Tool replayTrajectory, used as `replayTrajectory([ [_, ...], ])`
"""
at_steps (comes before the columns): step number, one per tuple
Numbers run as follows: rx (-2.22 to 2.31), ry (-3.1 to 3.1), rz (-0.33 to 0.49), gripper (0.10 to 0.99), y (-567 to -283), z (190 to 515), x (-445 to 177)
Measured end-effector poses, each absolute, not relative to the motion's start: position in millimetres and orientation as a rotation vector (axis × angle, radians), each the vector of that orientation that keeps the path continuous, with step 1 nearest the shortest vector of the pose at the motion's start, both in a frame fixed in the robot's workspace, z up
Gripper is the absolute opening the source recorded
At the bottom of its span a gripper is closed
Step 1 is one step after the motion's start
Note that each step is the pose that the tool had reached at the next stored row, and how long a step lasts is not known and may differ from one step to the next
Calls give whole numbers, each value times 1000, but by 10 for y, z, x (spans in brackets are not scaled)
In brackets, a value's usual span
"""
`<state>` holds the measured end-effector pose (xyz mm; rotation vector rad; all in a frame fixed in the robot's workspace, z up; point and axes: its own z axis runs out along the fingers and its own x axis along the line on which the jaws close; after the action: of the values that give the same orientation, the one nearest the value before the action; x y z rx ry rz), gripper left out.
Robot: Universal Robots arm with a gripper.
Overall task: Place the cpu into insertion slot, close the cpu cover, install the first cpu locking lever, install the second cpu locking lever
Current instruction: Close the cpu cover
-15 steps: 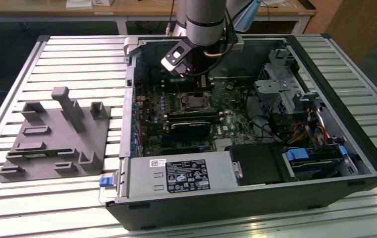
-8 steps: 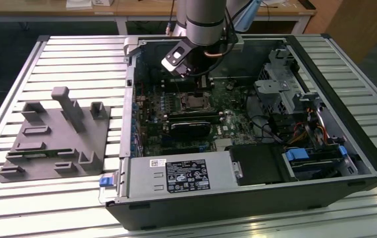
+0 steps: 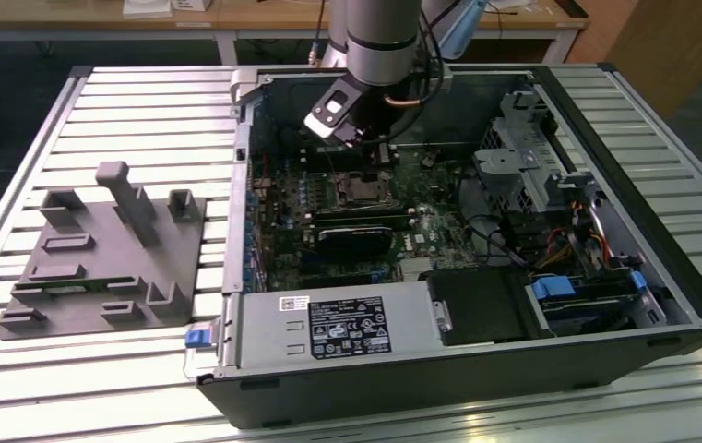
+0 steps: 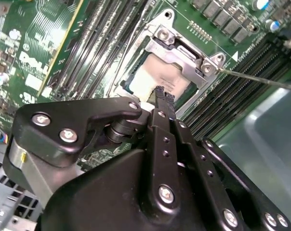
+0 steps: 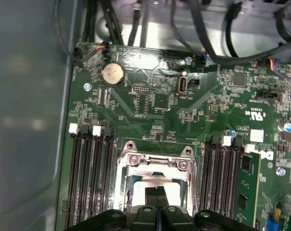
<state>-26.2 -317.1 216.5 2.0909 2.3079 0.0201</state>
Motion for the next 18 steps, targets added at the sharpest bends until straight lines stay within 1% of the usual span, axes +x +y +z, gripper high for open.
replayTrajectory([
  [18,1697,2594,0,106,-3171,2160,-262],
])
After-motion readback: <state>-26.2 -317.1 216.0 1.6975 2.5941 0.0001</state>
